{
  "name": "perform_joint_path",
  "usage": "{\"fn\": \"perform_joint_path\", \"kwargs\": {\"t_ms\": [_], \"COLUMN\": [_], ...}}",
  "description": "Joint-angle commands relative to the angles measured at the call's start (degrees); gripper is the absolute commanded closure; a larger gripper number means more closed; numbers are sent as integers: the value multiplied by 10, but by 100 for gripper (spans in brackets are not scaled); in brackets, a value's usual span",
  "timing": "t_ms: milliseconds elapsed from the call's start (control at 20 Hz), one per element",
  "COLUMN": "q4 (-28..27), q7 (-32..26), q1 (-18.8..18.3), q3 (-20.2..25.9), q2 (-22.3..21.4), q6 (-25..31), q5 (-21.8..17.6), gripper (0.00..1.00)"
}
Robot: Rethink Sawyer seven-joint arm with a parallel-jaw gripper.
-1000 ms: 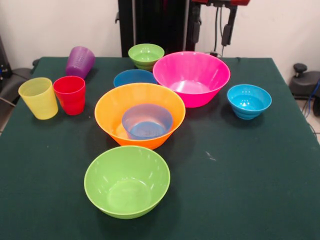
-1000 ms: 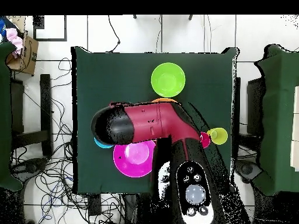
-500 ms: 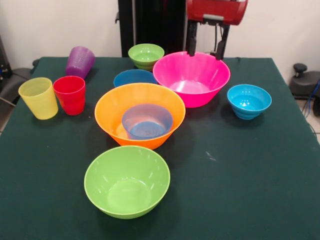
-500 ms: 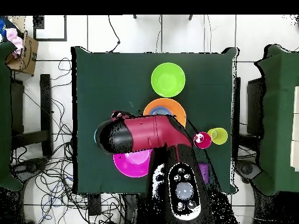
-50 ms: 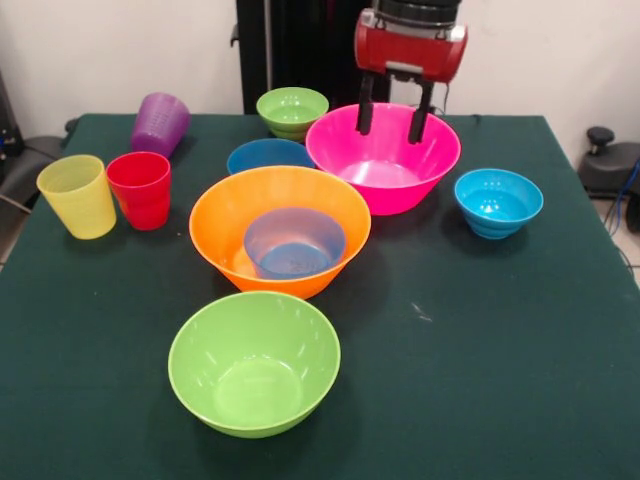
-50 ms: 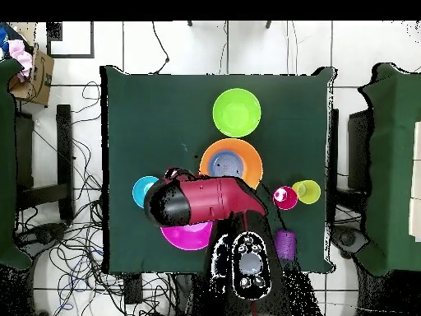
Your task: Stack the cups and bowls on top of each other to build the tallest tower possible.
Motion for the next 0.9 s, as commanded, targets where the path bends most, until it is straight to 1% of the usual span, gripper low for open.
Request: {"fn": "perform_joint_path", "kwargs": {"t_ms": [50,200,400,700,900], "q4": [35,32,37,45,48], "q7": [146,152,155,151,147], "q1": [51,69,88,105,109], "q3": [-45,-59,-65,-69,-70], "q2": [90,110,125,125,129], "q6": [-86,-112,-140,-147,-154], "q5": [19,41,65,95,107], "gripper": [0,0,0,0,0]}}
